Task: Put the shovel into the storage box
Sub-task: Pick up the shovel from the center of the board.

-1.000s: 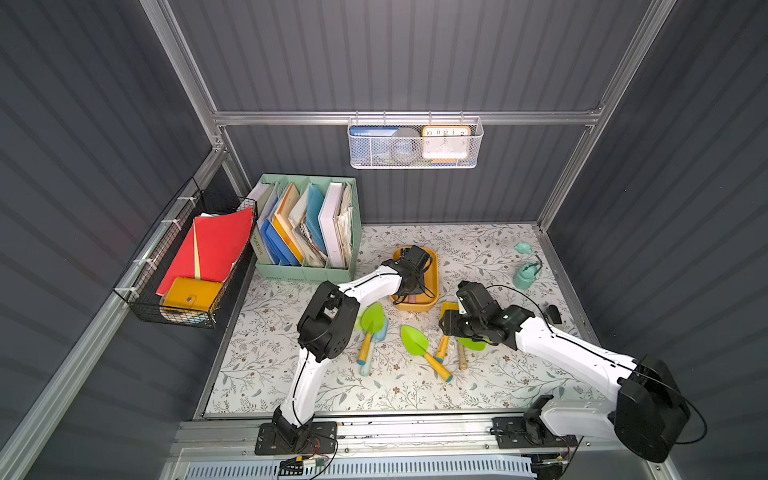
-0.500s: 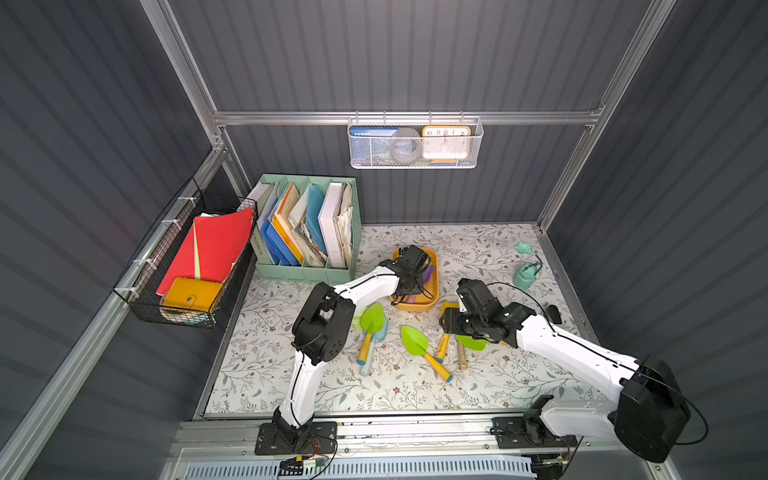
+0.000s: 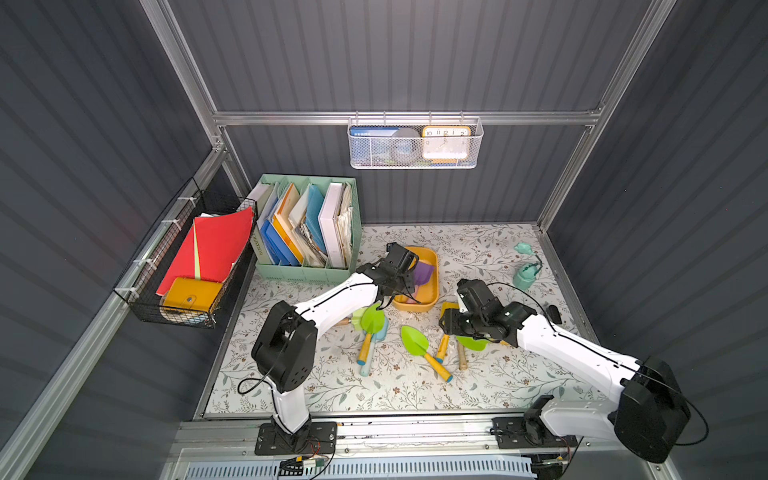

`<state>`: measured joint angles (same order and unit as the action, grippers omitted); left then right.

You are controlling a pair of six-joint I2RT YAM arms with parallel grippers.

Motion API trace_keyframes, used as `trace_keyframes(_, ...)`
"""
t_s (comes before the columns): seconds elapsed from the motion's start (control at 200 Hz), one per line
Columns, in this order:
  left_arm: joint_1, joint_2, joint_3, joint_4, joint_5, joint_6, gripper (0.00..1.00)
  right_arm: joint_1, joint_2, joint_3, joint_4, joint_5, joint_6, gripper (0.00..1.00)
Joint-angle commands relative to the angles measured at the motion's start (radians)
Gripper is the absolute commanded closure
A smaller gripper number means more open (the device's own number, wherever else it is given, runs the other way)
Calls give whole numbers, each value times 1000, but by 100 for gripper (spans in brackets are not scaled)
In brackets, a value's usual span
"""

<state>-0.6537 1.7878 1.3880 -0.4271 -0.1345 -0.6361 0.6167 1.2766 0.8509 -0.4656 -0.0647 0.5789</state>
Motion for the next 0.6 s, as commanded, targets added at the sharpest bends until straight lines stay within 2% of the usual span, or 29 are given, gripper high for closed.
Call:
trace_keyframes(0.0,5,-65,-71,-11,-8,2,58,-1,-13,31,-14,-46,-23,44)
trace_keyframes(0.595,6,-281,-367,-36,-29,-122,58,66,21,33,55,-114,-19,45)
